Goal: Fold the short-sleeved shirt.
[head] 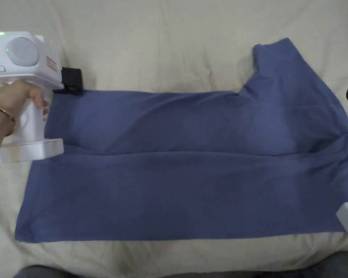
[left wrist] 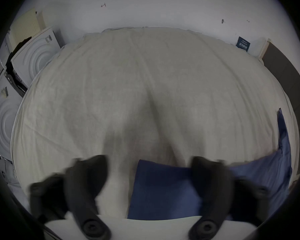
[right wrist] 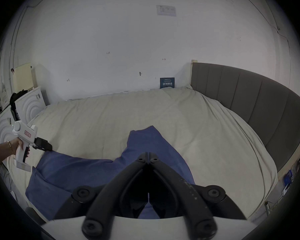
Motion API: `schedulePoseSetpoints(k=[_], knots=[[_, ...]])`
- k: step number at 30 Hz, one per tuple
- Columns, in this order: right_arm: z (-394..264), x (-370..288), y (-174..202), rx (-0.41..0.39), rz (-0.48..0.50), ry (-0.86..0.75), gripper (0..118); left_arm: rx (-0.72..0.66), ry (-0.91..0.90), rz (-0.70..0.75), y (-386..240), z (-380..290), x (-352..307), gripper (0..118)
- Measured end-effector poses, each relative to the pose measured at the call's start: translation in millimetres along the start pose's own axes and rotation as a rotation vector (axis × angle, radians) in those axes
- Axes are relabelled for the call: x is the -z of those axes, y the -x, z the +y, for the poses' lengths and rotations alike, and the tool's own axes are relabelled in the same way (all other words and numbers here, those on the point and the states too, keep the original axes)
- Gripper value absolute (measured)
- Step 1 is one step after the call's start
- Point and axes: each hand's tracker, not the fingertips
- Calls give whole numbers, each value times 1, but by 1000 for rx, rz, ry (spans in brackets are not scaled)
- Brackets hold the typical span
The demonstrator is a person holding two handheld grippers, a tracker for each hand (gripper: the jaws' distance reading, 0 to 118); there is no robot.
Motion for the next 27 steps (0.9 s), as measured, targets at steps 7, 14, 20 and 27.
schedulePoseSetpoints(k=[7,14,20,27], knots=[[16,3,-14,30,-8,8,2,67,-35,-27,-13,-11,-10,1],[71,56,-42,22,-12,165,57,13,-192,-77,-3,-16,-68,1],[76,156,-53,-87,-49,421,118,2,-227,-82,-1,-25,-89,1],[43,222,-55,-40,-196,572,93,-27,-208,-85,2,-23,-88,1]])
